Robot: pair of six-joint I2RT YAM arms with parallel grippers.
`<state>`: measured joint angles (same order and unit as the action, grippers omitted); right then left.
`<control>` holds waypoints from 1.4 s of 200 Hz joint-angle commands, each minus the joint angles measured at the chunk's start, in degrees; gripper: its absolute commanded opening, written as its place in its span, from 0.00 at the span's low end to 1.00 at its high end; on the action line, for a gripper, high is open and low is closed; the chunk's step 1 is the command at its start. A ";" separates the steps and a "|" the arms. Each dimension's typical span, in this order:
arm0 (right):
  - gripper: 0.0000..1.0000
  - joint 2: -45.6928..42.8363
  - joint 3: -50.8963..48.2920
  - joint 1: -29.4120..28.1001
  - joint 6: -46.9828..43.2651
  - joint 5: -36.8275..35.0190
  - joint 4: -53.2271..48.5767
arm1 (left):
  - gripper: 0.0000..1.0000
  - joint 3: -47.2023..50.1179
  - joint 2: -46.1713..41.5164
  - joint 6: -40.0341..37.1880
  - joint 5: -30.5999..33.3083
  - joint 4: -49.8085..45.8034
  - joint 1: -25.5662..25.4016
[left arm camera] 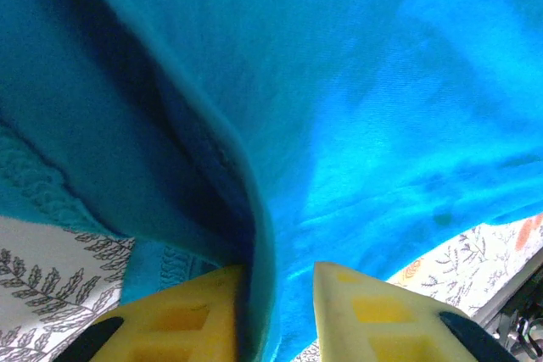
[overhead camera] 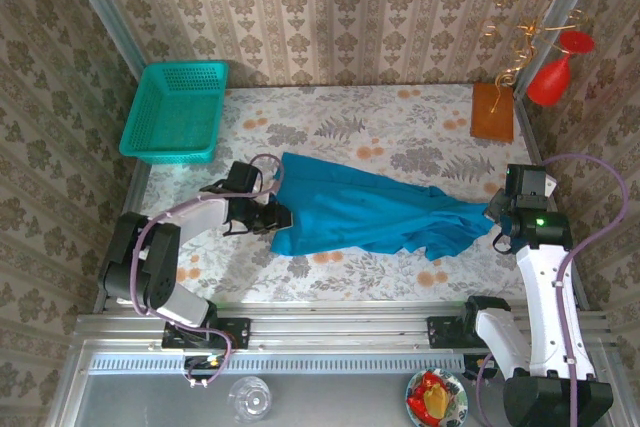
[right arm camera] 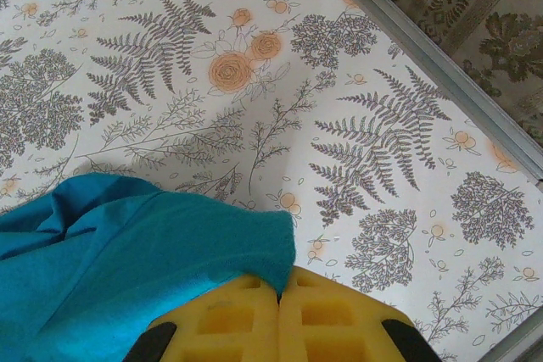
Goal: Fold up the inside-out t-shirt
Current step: Flatten out the T-shirt at the center of the table.
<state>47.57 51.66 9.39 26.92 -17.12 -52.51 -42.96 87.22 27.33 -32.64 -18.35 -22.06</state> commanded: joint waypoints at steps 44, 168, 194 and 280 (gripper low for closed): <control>0.00 -0.13 3.01 0.46 0.24 1.47 0.10 | 0.00 -4.12 -4.98 -4.89 1.07 -7.91 0.45; 0.00 11.72 44.87 0.72 0.70 2.67 10.03 | 0.00 -41.28 -21.77 3.39 -16.42 -9.78 23.11; 0.00 13.59 59.53 0.72 -2.31 -1.85 12.00 | 0.00 -38.98 -23.51 7.74 -14.59 -2.50 23.72; 0.00 13.61 48.60 0.72 6.31 7.21 19.02 | 0.00 -82.16 -10.85 7.67 -14.35 -14.22 32.15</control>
<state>59.53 104.01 9.50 30.06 -10.41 -34.81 -122.43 78.43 35.81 -49.25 -28.53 9.17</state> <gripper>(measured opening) 0.065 0.065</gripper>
